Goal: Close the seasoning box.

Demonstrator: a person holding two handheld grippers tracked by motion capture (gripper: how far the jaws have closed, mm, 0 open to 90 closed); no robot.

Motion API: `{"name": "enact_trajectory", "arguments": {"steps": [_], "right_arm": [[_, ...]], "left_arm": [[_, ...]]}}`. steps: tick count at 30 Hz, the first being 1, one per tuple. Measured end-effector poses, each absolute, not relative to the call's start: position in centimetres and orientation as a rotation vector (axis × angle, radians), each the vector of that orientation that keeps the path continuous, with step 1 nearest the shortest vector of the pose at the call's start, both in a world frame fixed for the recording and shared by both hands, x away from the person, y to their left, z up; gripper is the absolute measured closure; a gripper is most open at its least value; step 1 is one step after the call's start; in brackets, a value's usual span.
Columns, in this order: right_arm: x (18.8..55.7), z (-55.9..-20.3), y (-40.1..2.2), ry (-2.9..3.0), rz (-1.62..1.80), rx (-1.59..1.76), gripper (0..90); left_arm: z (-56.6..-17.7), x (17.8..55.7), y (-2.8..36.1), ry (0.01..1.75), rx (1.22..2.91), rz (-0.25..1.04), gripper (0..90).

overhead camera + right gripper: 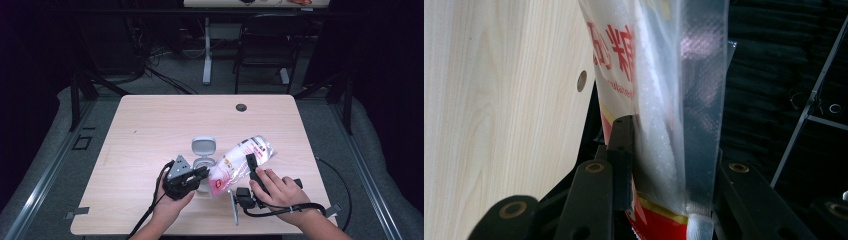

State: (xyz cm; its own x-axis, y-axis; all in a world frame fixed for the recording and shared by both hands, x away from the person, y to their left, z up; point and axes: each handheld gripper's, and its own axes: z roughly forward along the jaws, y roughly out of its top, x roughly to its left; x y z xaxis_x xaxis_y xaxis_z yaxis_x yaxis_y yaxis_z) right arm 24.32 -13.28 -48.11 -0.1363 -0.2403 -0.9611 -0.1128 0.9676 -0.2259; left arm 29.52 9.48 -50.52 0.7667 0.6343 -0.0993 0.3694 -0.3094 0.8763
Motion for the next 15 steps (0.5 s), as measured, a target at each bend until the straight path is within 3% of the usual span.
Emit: {"name": "enact_trajectory", "arguments": {"steps": [15], "right_arm": [[24.29, -47.31, -12.95, 1.727, -0.085, -0.253, 72.0]], "left_arm": [[-50.48, 29.52, 9.59, 0.760, 1.931, 0.326, 80.1]]}}
